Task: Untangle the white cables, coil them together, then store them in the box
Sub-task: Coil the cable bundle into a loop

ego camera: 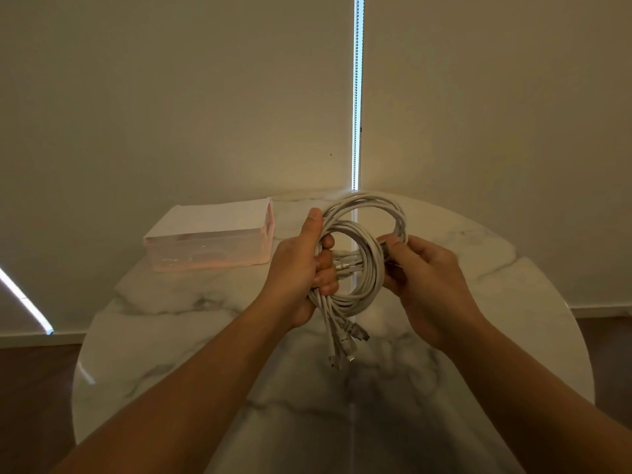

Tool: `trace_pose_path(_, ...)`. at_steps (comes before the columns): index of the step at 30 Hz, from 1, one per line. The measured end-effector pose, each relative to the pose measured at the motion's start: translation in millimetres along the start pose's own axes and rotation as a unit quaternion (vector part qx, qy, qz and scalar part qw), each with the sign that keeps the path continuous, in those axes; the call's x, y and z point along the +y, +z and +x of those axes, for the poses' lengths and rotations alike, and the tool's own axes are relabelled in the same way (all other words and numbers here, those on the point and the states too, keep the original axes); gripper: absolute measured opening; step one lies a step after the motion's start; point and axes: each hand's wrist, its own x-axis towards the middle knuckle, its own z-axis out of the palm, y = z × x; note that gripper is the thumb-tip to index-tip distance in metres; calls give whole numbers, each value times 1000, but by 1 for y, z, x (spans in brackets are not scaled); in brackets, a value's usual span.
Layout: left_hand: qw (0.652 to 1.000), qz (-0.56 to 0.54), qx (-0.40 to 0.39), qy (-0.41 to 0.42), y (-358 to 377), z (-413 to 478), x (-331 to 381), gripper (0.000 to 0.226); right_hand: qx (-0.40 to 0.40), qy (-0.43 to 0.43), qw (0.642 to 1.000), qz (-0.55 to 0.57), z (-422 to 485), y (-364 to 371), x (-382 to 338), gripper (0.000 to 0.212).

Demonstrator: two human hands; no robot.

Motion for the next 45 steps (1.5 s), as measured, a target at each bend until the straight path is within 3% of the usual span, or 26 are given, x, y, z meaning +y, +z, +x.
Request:
trace_pose_path(3, 1000, 19, 9, 6, 0, 3, -3, 50, -11, -26, 998, -64, -1, 3, 5, 18)
trace_pose_path(6, 999, 38, -14, 11, -1, 3, -7, 56, 35, -44, 985, -160, 2, 3, 13, 29)
trace_pose_path(9, 997, 51, -41, 34, -3, 1, -9, 61, 67, -53, 978, -192, 5, 1, 18, 31)
trace_pose_path(12, 993, 97, -4, 67, -3, 2, -10, 59, 86, -65, 972, -207, 5, 2, 20, 30)
trace_pose_path(14, 970, 207, 46, 119, -3, 6, -11, 55, 96, -69, 969, -217, 5, 3, 20, 28)
trace_pose_path(18, 884, 395, 116, 222, -10, 12, -16, 55, 101, -74, 970, -207, 5, 3, 18, 25)
trace_pose_path(22, 862, 426, 119, 247, -11, 15, -18, 74, 93, -59, 983, -145, 3, 7, 17, 18)
trace_pose_path(27, 860, 420, 113, 269, -15, 21, -14, 74, 53, 28, 998, 26, 3, 12, 7, 10)
trace_pose_path(30, 861, 418, 111, 267, -19, 26, -12, 62, 2, 93, 990, 108, 5, 10, 8, 13)
trace_pose_path(35, 877, 402, 108, 242, -18, 30, -13, 51, -14, 76, 994, 82, 10, 6, 15, 19)
trace_pose_path(41, 890, 390, 79, 221, -19, 30, -17, 45, -20, 103, 989, 108, 12, 6, 14, 8)
trace_pose_path(45, 901, 377, 48, 211, -17, 31, -13, 42, -89, 139, 966, 200, 12, 9, 13, 43)
